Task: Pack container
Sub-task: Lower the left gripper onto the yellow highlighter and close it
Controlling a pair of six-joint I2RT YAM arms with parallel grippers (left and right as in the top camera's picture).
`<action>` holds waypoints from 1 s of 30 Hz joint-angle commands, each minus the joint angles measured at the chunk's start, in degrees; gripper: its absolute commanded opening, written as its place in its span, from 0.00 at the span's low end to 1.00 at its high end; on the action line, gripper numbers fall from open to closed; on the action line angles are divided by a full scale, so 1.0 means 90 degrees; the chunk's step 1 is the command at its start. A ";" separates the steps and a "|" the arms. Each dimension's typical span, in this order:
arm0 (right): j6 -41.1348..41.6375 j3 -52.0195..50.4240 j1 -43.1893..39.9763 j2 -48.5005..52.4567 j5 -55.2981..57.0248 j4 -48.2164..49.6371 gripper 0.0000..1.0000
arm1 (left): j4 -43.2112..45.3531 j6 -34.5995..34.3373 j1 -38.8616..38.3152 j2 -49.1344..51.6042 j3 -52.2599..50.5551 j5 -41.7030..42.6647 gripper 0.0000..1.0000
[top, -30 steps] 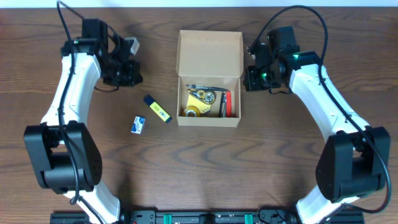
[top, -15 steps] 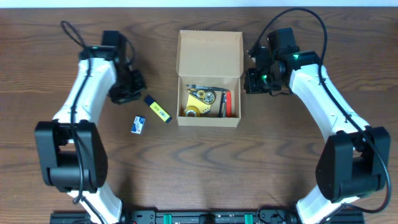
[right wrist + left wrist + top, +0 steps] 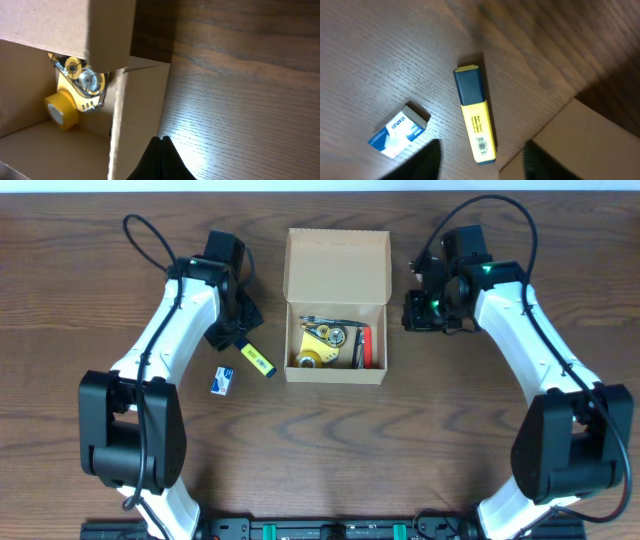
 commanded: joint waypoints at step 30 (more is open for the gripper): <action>0.0005 0.0107 -0.0121 -0.0185 0.0022 -0.0177 0.01 | 0.1940 -0.1401 -0.0002 0.0151 -0.1508 -0.0053 0.58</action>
